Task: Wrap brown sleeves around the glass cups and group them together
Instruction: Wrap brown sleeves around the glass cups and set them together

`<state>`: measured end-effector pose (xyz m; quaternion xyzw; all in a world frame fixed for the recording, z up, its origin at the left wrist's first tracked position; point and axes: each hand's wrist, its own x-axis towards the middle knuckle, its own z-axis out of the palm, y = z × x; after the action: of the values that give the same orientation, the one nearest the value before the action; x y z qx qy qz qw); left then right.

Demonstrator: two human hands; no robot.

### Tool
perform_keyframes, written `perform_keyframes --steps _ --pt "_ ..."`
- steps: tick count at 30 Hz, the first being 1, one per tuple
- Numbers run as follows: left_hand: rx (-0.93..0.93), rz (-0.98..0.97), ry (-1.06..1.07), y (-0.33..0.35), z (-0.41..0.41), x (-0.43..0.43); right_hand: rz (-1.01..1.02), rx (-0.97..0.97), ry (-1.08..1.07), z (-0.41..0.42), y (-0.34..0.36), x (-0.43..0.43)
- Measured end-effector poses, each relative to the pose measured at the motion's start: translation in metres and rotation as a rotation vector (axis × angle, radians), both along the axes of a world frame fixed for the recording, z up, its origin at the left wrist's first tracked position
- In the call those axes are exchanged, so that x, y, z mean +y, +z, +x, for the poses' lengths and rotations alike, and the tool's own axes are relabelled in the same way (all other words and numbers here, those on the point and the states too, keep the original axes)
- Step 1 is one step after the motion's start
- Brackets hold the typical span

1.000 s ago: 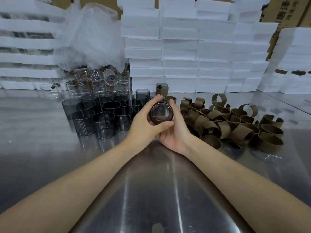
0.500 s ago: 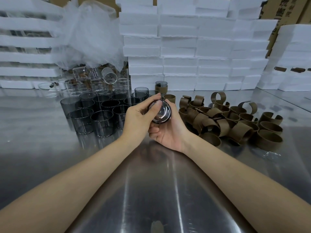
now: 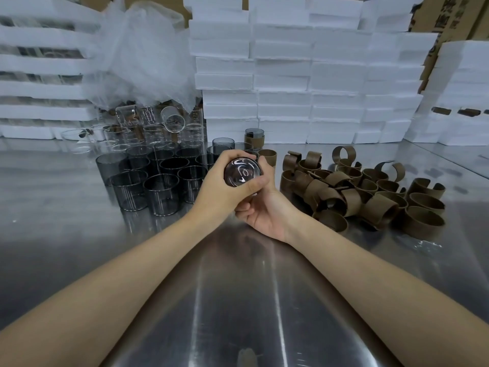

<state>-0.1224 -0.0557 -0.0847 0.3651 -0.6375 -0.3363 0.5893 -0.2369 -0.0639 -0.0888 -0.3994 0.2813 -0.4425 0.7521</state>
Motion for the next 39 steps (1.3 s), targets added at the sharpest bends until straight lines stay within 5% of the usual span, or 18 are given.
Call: perform_keyframes --steps 20,30,35,39 --pt "0.017 -0.029 0.18 0.001 -0.005 0.003 -0.122 0.172 -0.026 -0.001 0.001 0.002" --pt "0.081 -0.126 0.108 -0.007 -0.009 0.014 -0.171 0.053 0.016 -0.004 0.0 0.0" --pt "-0.165 -0.209 0.054 -0.003 -0.007 0.014 -0.203 -0.004 -0.096 -0.005 -0.005 -0.004" --pt "-0.101 -0.142 0.11 -0.002 -0.008 0.013 -0.363 0.167 -0.284 0.003 -0.004 -0.004"
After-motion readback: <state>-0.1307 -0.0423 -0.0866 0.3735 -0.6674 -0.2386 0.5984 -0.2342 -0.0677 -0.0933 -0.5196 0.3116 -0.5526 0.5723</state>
